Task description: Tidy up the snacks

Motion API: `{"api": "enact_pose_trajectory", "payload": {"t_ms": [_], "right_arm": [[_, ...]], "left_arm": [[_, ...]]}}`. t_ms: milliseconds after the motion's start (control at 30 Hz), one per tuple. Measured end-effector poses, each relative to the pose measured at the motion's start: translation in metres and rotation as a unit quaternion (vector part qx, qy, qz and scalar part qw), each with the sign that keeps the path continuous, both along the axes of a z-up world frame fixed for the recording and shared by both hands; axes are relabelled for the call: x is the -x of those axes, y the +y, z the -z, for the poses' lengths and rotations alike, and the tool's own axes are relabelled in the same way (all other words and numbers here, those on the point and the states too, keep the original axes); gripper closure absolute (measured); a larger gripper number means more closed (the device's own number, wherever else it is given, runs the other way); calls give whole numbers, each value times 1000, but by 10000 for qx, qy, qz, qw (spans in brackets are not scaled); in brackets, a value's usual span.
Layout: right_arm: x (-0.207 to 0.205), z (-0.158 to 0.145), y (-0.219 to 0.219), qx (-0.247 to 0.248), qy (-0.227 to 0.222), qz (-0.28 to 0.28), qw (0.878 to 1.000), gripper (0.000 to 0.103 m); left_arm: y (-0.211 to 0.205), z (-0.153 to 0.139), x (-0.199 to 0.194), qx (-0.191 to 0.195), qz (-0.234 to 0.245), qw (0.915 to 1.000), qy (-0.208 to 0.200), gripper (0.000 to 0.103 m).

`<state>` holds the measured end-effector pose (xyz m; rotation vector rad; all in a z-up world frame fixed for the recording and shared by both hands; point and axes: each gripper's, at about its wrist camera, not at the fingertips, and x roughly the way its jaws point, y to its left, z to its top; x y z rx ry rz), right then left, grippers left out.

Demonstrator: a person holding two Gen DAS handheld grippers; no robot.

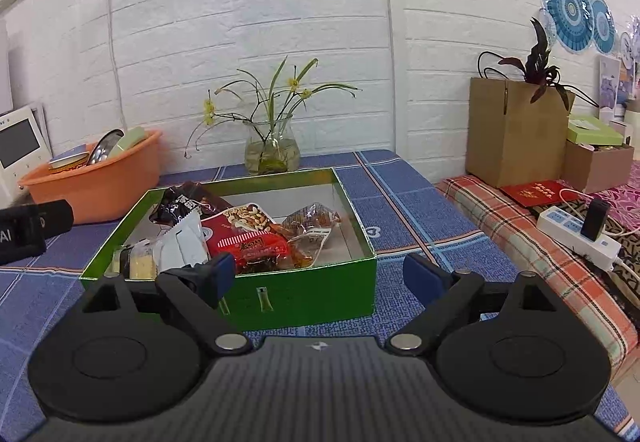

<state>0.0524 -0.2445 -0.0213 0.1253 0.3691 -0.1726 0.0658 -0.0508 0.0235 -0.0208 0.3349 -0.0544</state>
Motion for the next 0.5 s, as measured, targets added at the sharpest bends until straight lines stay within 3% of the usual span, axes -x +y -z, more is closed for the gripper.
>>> {"api": "enact_pose_trajectory", "payload": {"t_ms": [267,500], "right_arm": [[-3,4,1,77,76,-3,9999,0],[-4,4,0,77,104,21,9999,0]], "left_arm": [[0,5,-5,30,154,9996,247,7],[1,5,2,155,166,9997,129,7]]}}
